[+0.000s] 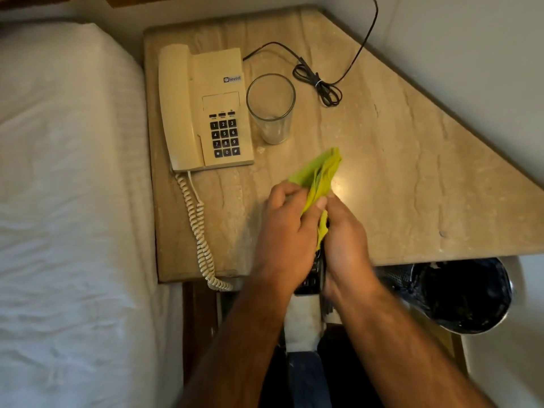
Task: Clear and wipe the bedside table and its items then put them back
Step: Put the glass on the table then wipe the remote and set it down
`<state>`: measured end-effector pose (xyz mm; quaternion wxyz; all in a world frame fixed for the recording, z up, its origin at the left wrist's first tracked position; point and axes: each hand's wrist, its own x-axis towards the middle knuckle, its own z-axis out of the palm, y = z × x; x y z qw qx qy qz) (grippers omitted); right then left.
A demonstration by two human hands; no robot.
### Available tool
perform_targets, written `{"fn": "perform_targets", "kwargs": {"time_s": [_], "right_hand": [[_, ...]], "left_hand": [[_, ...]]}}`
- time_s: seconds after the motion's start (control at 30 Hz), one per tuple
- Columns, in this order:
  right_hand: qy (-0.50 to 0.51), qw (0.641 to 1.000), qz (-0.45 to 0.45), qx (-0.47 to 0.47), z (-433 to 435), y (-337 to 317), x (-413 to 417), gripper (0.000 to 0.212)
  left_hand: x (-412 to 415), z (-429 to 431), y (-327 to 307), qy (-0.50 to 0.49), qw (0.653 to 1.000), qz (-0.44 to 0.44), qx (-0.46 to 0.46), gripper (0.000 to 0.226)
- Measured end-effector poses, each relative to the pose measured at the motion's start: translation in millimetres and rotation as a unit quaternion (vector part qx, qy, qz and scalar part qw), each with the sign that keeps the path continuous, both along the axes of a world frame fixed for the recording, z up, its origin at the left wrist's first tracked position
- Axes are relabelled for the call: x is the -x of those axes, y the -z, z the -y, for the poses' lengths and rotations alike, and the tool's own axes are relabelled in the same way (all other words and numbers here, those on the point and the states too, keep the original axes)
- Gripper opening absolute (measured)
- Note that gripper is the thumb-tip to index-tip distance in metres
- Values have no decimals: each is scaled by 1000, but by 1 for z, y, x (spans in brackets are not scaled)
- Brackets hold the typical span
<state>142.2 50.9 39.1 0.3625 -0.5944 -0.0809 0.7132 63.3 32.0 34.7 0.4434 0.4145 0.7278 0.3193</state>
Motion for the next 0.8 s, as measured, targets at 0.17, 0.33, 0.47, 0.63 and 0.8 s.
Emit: {"fn": "perform_targets", "kwargs": {"time_s": [0.17,0.33,0.47,0.63,0.8], "right_hand": [[-12,1000,-8,-15,-43,17,-6,31],[-166,974,123,-90,-63,35,-3,29],[-176,945,257,-102,-80,41,-4,18],[-230,869,409,-158,-91,51,3,31],[-261,834,445,-198,-100,56,1,28]], "left_hand": [[4,61,-35,80,996,25,4,30],[35,71,-19,-13,998,-38,55,38],[68,55,15,-47,972,-228,-9,48],[81,39,64,71,914,-399,29,53],[74,42,65,105,881,-454,84,63]]}}
